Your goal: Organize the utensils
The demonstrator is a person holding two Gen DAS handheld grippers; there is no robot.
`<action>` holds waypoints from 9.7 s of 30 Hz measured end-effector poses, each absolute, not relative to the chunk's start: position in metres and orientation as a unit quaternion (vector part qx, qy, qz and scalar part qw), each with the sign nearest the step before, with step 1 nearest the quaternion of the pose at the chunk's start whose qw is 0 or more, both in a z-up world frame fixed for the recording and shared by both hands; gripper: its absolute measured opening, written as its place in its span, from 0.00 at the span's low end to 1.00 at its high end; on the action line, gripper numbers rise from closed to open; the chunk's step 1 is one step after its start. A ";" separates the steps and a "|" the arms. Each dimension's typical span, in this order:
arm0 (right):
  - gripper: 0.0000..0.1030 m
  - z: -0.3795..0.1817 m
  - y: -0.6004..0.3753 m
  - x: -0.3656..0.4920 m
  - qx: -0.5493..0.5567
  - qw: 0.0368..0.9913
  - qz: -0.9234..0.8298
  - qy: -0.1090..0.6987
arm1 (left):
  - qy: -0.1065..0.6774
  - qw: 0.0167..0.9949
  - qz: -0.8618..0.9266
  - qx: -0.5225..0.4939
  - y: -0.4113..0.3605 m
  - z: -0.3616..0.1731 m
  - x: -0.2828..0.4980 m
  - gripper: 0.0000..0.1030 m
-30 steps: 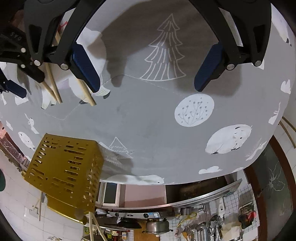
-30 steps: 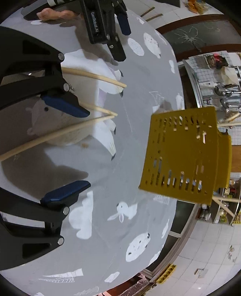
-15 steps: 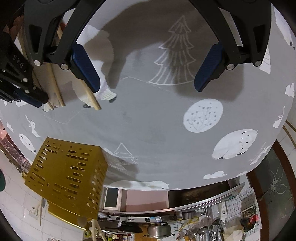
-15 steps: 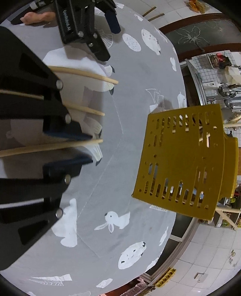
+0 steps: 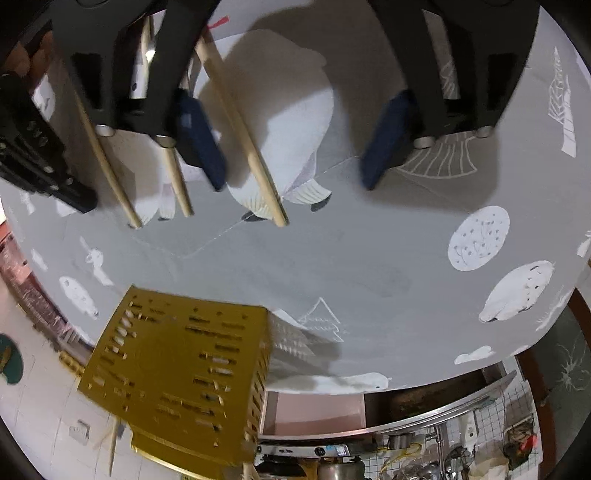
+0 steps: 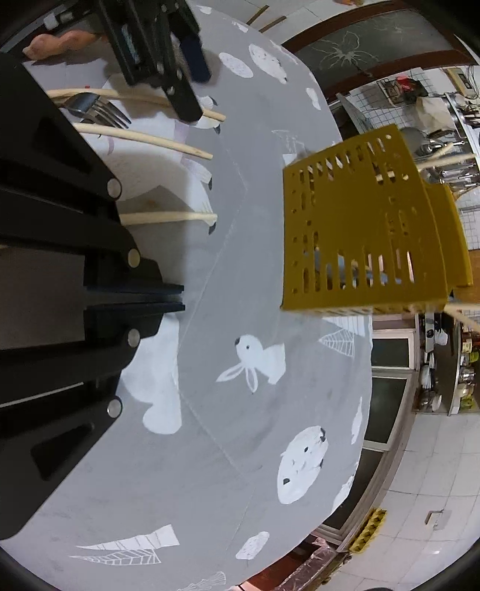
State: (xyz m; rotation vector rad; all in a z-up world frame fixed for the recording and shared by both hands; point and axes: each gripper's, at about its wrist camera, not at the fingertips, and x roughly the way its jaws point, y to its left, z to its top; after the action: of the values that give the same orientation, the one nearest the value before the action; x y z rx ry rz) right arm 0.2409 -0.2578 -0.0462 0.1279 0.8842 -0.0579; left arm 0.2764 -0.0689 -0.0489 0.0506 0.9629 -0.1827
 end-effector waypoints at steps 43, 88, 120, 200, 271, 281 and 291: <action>0.06 -0.046 -0.219 0.264 0.025 0.904 -0.015 0.426 | 0.446 0.881 -0.141 0.065 -0.070 -0.046 0.293 0.06; 0.05 0.124 -0.253 0.180 0.062 0.985 -0.056 0.153 | 0.215 0.963 -0.163 0.015 -0.042 0.102 0.217 0.04; 0.05 0.246 -0.271 0.267 0.037 0.994 -0.066 0.075 | 0.081 0.977 -0.193 -0.030 -0.089 0.249 0.306 0.04; 0.57 -0.036 -0.163 0.246 0.009 0.914 -0.025 0.404 | 0.366 0.930 -0.036 -0.013 0.082 -0.004 0.260 0.95; 0.06 -0.048 -0.292 0.190 0.068 0.909 -0.065 0.406 | 0.461 0.869 -0.168 0.066 -0.110 -0.046 0.203 0.30; 0.06 -0.047 -0.292 0.189 0.073 0.910 -0.058 0.405 | 0.455 0.872 -0.173 0.052 -0.110 -0.046 0.202 0.21; 0.06 -0.041 -0.293 0.185 0.093 0.914 -0.055 0.392 | 0.422 0.887 -0.187 0.027 -0.094 -0.025 0.191 0.20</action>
State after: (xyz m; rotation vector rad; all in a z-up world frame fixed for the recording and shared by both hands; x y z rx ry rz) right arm 0.1851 -0.2935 -0.0408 0.1924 0.8074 -0.1135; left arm 0.1912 -0.0941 -0.0255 0.0558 0.8766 -0.3893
